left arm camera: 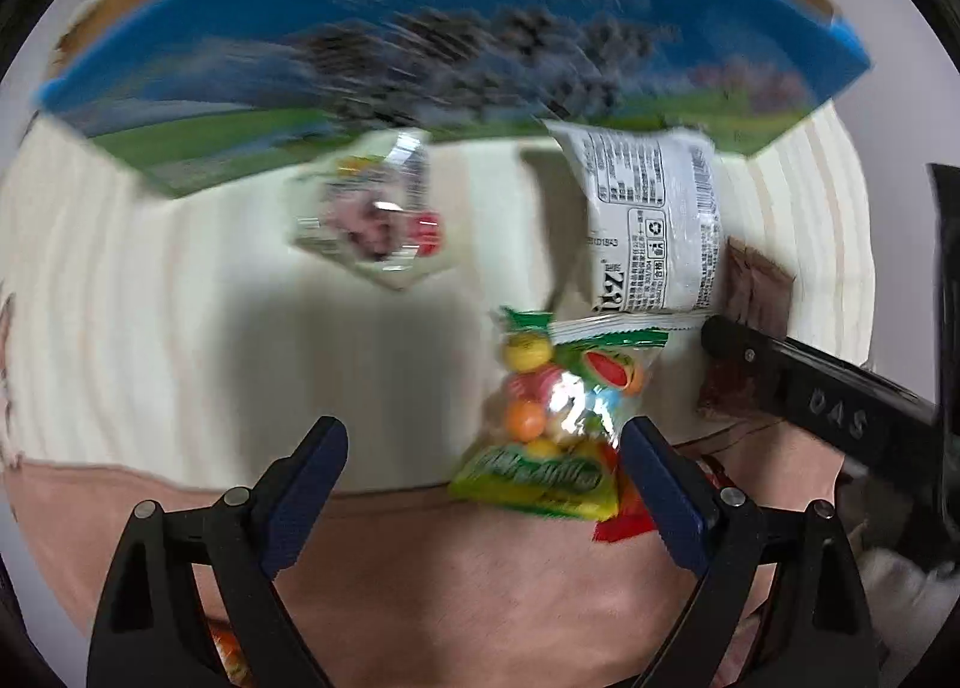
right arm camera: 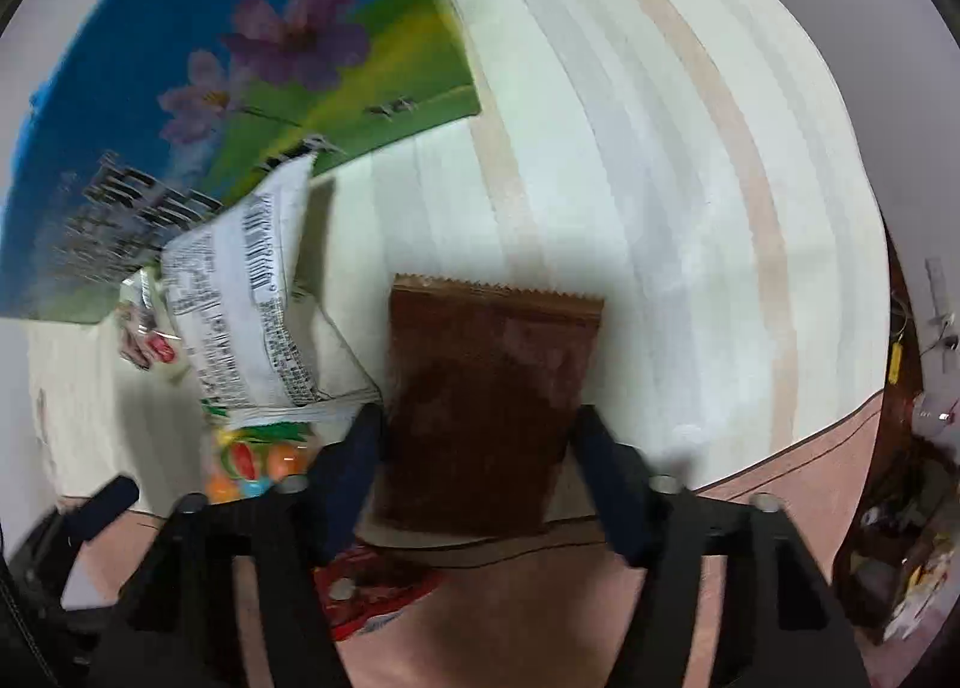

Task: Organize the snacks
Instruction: 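Grasp the watermelon candy bag with the left tool while the right grasps the brown pack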

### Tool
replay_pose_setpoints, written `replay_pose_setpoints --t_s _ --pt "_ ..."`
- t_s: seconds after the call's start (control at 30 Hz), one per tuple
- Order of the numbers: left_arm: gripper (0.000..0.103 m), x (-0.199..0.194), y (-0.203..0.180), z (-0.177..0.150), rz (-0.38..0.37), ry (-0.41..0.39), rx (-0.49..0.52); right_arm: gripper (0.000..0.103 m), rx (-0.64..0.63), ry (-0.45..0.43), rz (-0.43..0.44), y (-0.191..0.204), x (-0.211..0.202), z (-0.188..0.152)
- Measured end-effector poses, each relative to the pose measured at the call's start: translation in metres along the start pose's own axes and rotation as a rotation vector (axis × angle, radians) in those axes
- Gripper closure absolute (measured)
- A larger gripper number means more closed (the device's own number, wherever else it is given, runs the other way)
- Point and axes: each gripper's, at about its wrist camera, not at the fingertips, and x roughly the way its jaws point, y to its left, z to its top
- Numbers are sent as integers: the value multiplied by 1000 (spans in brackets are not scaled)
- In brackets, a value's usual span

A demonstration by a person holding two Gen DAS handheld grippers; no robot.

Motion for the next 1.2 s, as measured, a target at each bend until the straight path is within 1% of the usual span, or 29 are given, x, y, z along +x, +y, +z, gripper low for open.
replay_pose_setpoints --t_s 0.07,0.1,0.13,0.2,0.27,0.33,0.4,0.53,0.6,0.73,0.8,0.93,0.97,1.0,1.07,1.13,1.17,1.2 --pt "10 13 -9 8 -22 30 21 42 -4 -4 14 -9 -2 -5" --pt "11 17 -12 10 -28 38 29 42 -3 0 10 -15 -4 -7" --pt "16 20 -17 12 -41 43 46 42 2 0 11 -20 -6 -10" --pt "38 24 -22 14 -45 54 61 42 15 15 18 -33 -7 -15" --pt "51 24 -23 13 -59 58 58 42 17 28 27 -42 -7 -21" --pt "51 21 -18 7 -46 56 42 42 3 42 29 -44 -7 -28" --pt "52 15 -3 -2 -49 53 0 42 -22 66 41 -43 -6 -42" --pt "52 4 25 -37 -17 47 -54 42 -61 111 62 -36 -1 -71" --pt "52 5 39 -59 -9 66 -91 42 -81 131 67 -33 3 -88" --pt "52 20 55 -86 -32 118 -149 41 -101 131 43 -29 8 -110" --pt "52 32 58 -91 -34 141 -168 38 -87 123 44 -31 11 -115" --pt "52 37 55 -93 -20 119 -164 38 -76 123 21 -23 21 -116" --pt "57 37 52 -90 -18 111 -160 38 -71 117 18 -23 22 -115" --pt "58 38 47 -88 -18 107 -158 42 -71 113 11 -27 23 -113" --pt "59 31 41 -92 -38 103 -163 42 -64 104 20 -23 22 -114" --pt "59 16 38 -89 -51 82 -160 42 -40 95 54 -28 12 -113" --pt "59 5 40 -88 -65 68 -158 42 -33 91 64 -24 12 -100" --pt "59 -5 39 -87 -78 52 -159 42 -22 78 84 -27 3 -97"
